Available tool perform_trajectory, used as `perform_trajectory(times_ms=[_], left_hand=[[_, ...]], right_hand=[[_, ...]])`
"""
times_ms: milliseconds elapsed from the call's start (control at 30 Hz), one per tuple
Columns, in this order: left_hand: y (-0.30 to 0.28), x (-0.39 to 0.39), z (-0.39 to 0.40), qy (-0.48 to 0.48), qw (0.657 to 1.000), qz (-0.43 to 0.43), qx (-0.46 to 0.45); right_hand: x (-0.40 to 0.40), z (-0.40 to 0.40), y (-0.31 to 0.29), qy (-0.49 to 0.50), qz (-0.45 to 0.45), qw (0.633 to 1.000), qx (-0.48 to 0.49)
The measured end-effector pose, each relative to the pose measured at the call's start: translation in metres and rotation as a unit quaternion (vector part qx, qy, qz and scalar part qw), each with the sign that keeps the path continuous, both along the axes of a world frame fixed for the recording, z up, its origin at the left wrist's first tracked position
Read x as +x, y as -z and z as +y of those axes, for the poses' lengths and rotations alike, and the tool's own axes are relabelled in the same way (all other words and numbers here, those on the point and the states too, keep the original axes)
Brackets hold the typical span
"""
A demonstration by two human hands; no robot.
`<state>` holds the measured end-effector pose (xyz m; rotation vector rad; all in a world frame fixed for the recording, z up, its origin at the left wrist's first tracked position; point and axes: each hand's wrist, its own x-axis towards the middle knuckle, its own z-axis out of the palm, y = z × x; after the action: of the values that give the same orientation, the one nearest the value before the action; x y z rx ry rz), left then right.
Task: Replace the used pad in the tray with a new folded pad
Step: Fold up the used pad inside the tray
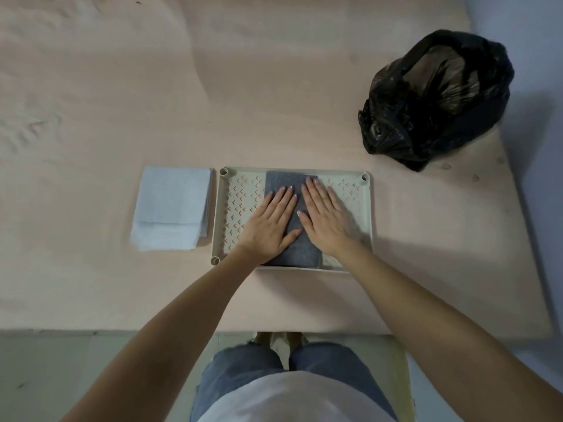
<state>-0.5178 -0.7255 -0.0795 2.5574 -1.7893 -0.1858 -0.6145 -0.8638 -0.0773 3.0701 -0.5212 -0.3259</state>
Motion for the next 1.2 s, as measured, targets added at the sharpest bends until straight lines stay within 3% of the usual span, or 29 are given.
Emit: perform_trajectory(times_ms=[300,467,700,900,1133,1200], left_hand=[[0.003,0.001,0.000,0.002,0.999,0.037,-0.001],[-0.010,0.015,-0.003,-0.018,0.997,0.021,-0.067],[0.002,0.022,-0.015,-0.018,0.999,0.030,-0.002],[0.002,0.019,-0.014,-0.032,0.998,0.053,-0.023],[-0.004,0.007,-0.008,-0.149,0.986,0.071,-0.004],[-0.006,0.009,0.000,-0.123,0.991,0.056,0.013]], right_hand=[[0.002,0.002,0.008,0.009,0.011,1.000,0.000],[0.002,0.001,-0.006,-0.026,-0.040,0.999,0.011],[0.009,0.001,-0.001,-0.068,-0.004,0.998,-0.001],[0.010,0.007,0.001,-0.039,0.000,0.999,-0.008],[0.007,0.012,-0.002,0.030,0.020,0.999,0.014],[0.004,0.012,-0.008,0.035,0.006,0.999,0.034]])
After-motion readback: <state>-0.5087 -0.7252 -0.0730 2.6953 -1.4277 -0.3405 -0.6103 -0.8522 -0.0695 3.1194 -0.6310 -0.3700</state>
